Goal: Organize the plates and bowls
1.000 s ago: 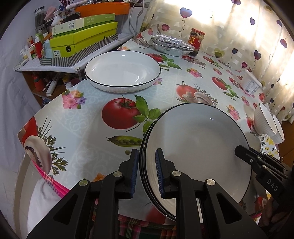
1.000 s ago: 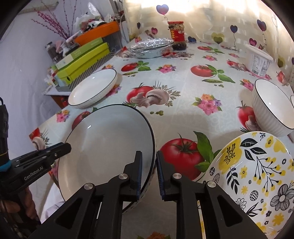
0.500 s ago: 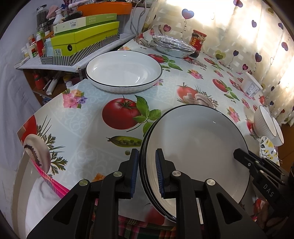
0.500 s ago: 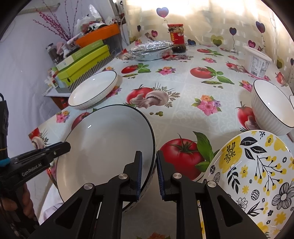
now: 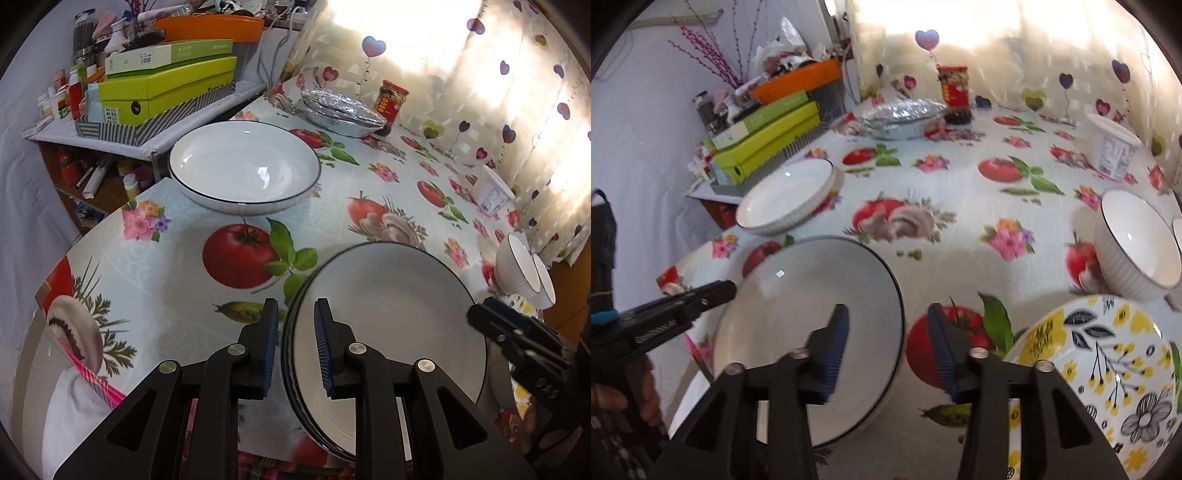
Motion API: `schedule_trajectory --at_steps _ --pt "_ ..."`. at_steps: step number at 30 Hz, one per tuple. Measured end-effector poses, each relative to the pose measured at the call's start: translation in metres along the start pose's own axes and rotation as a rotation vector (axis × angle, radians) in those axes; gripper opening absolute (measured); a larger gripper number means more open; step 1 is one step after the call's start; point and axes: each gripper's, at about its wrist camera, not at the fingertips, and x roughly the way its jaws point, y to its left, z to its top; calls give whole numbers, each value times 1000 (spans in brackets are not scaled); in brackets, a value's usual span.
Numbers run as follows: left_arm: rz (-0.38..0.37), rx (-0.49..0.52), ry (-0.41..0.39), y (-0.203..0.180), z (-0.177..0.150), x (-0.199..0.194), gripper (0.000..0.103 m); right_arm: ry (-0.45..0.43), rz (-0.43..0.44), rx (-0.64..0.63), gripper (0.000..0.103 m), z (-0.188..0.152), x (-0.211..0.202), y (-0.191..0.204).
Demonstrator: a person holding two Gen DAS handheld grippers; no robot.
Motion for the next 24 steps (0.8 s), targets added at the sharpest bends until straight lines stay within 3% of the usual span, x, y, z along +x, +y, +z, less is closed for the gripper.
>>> schedule_trajectory --at_steps 14,24 --pt "53 -76 -68 48 50 1 21 -42 67 -62 47 77 11 0" --pt "96 -138 -80 86 92 24 21 70 111 -82 48 118 75 10"
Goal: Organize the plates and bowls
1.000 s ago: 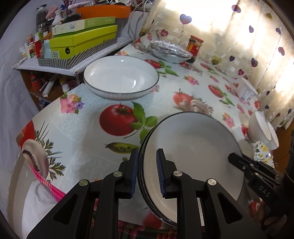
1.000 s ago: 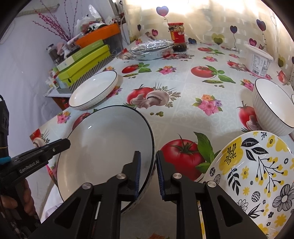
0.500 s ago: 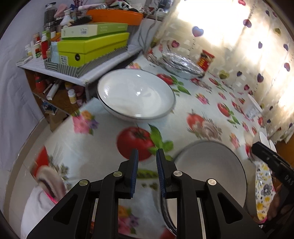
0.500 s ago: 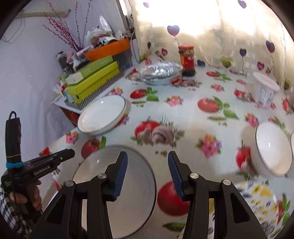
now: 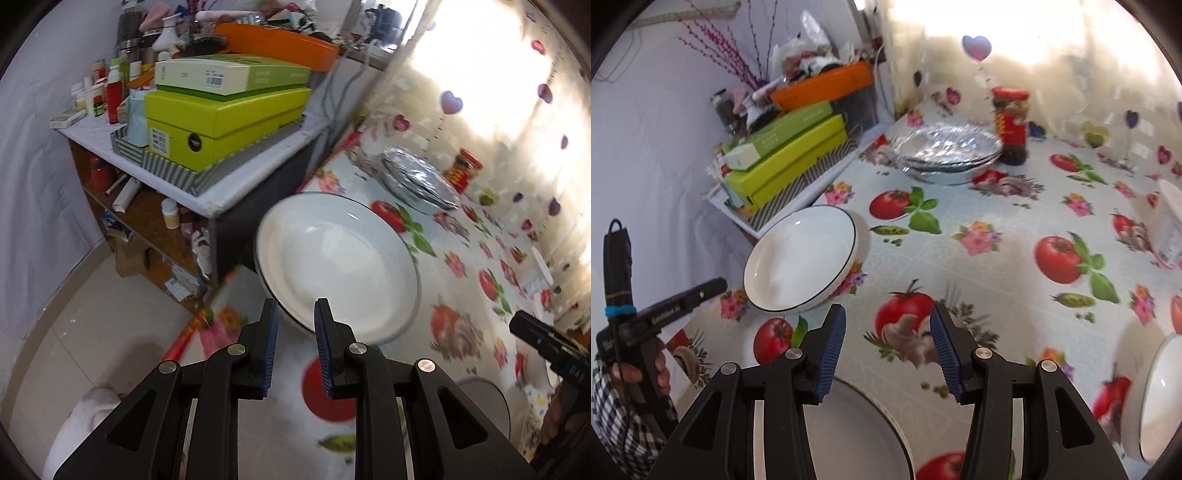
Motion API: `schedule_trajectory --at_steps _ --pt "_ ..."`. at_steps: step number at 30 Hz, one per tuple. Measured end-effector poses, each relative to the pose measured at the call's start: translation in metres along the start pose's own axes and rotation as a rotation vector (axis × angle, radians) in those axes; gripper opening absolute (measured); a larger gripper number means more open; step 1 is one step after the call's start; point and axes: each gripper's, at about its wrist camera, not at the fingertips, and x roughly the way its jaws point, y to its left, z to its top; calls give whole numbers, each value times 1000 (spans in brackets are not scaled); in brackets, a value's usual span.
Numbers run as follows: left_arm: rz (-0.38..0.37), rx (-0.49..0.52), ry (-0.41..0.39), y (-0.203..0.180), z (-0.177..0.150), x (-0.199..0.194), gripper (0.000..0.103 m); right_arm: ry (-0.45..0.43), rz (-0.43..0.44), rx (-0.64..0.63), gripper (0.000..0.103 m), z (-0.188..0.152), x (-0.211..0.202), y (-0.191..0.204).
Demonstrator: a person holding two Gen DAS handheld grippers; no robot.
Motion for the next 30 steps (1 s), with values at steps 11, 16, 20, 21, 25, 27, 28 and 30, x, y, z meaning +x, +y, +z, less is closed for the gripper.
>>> schedule_trajectory --at_steps 11,16,20,21,25,27,28,30 --pt "18 23 13 4 21 27 21 54 53 -36 48 25 42 13" --pt "15 12 38 7 23 40 21 85 41 -44 48 28 59 11" --pt "22 3 48 11 25 47 21 106 55 -36 48 29 71 8" --pt "25 7 48 11 26 48 21 107 56 -36 48 29 72 8" --pt "36 13 54 13 32 55 21 110 73 -26 48 28 77 7" --pt "42 18 60 13 33 58 21 111 89 -17 48 28 80 7" --pt "42 24 63 12 33 60 21 112 99 -14 48 29 82 7" --pt "53 37 61 10 33 62 21 118 112 -10 48 30 85 7"
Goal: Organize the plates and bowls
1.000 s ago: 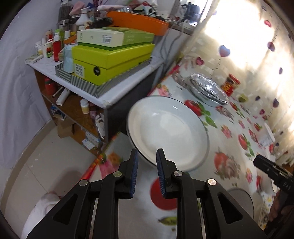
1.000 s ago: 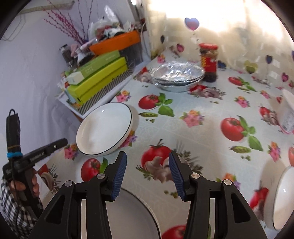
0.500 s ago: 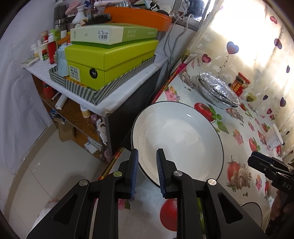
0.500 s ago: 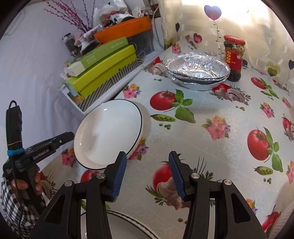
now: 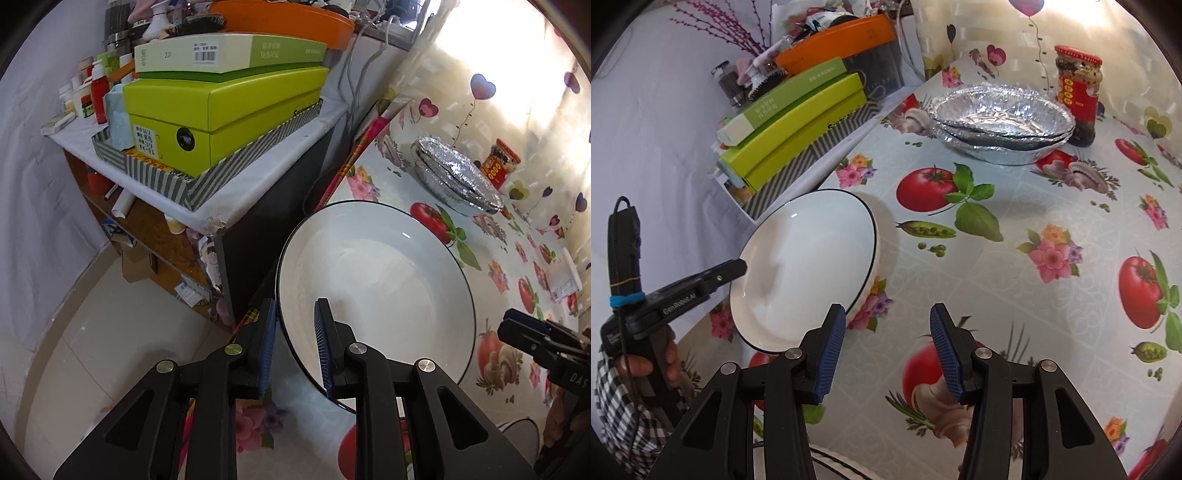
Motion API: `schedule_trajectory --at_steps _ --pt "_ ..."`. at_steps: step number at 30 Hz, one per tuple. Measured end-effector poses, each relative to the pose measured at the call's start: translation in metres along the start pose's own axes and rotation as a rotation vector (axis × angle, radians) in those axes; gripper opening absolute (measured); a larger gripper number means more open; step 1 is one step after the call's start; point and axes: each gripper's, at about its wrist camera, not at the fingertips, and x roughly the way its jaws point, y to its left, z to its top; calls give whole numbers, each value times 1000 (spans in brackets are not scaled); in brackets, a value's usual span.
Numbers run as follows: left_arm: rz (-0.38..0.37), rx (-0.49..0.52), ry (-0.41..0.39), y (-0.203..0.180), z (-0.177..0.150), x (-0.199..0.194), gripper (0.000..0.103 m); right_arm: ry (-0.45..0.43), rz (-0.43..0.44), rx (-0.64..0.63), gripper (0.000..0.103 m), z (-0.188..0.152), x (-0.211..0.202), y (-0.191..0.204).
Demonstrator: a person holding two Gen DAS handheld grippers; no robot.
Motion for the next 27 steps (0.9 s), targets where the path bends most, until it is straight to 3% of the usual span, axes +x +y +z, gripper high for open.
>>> schedule_trajectory --at_steps 16,20,24,27 --pt "2 96 11 -35 -4 4 21 5 17 14 47 10 21 -10" --pt "-8 134 21 -49 -6 5 21 6 -23 25 34 12 20 -13" --pt "-3 138 19 -52 -8 4 21 6 -7 93 17 12 17 -27" --pt "-6 142 22 -54 -9 3 21 7 -16 104 16 11 16 -28"
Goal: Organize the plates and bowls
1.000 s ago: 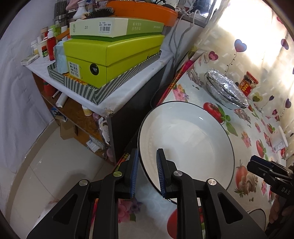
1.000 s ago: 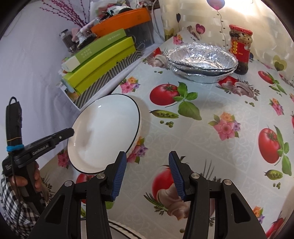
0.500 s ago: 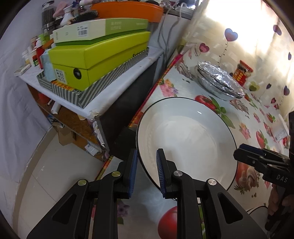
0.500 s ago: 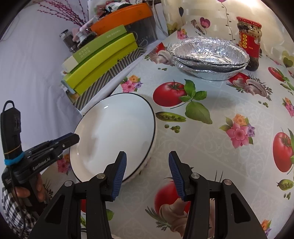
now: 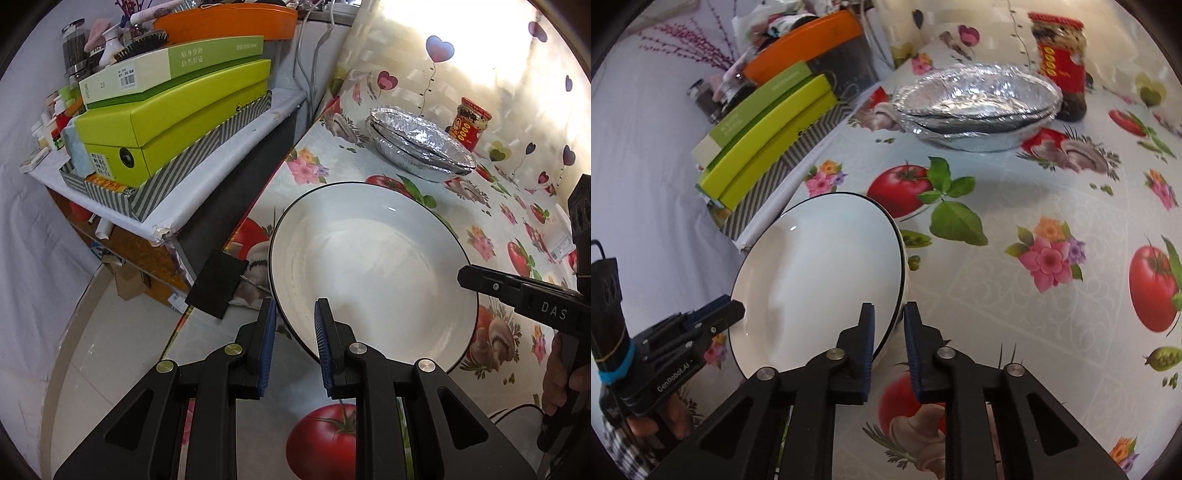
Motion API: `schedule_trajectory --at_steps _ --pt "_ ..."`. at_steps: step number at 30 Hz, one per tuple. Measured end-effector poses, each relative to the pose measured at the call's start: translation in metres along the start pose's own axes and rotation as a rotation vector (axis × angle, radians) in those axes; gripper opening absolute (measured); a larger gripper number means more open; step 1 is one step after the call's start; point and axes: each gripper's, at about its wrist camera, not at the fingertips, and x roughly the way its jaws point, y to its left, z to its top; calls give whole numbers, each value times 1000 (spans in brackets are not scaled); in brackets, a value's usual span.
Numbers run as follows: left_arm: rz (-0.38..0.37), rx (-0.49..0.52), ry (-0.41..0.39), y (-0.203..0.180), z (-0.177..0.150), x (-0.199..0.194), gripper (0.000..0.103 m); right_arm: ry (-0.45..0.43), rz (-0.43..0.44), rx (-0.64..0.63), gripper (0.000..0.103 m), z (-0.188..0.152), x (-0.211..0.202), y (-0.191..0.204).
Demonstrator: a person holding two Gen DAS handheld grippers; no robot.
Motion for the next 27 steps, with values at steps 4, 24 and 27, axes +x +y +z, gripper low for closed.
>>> schedule_trajectory --at_steps 4,24,27 --pt "-6 18 1 -5 -3 -1 24 -3 -29 -7 16 -3 -3 1" --pt "-135 81 29 -42 -23 -10 26 -2 -93 29 16 -39 -41 -28" --pt "-141 92 31 -46 -24 -11 26 -6 -84 39 16 -43 -45 -33"
